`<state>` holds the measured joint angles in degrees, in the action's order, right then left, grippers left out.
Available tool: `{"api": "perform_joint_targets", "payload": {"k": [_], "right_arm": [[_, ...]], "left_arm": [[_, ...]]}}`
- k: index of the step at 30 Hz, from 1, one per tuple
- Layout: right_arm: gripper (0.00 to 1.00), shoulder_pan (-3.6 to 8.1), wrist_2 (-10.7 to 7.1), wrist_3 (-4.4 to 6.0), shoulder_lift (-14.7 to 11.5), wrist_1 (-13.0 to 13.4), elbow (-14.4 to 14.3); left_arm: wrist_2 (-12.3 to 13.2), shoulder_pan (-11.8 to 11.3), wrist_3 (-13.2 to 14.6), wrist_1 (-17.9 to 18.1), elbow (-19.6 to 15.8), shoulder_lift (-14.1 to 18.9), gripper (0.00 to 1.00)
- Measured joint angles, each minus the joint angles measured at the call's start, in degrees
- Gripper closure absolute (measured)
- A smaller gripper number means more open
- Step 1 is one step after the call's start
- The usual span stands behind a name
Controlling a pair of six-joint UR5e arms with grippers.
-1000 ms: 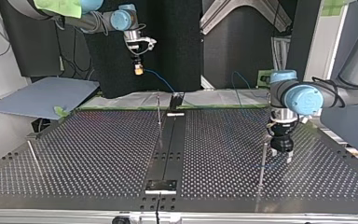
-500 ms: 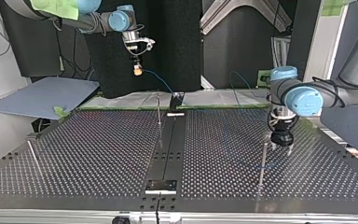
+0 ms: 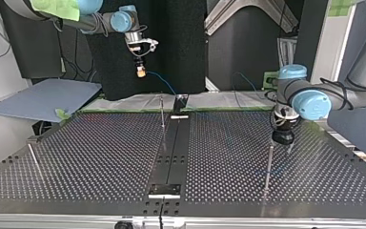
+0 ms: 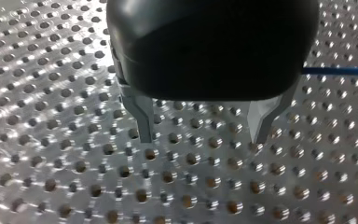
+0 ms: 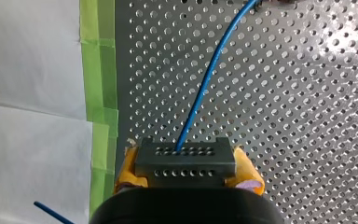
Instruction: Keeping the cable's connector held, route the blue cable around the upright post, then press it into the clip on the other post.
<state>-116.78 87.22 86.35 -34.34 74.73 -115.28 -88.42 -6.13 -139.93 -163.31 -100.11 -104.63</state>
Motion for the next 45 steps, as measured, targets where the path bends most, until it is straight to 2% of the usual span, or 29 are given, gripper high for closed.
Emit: {"api": "perform_joint_targets", "payload": {"k": [7,17,29,41,45], "right_arm": [[1.0,0.03,-0.25,-0.02,0.09,0.06,0.01],[1.0,0.04,-0.38,-0.02,0.1,0.07,0.0],[1.0,0.03,-0.38,-0.02,0.1,0.07,0.0],[1.0,0.03,-0.51,-0.02,0.1,0.15,0.0],[1.0,0.03,-0.54,-0.02,0.1,0.14,0.0]], "left_arm": [[3.93,-0.03,-3.35,-3.41,-0.01,0.01,0.0],[7.22,0.43,-1.46,-9.15,-0.06,0.05,0.0],[6.12,0.88,2.15,-13.57,-0.6,0.1,0.0],[5.63,1.15,3.11,-12.98,-2.96,0.1,0.0],[5.97,1.0,2.42,-11.54,-3.25,0.1,0.0]]}}
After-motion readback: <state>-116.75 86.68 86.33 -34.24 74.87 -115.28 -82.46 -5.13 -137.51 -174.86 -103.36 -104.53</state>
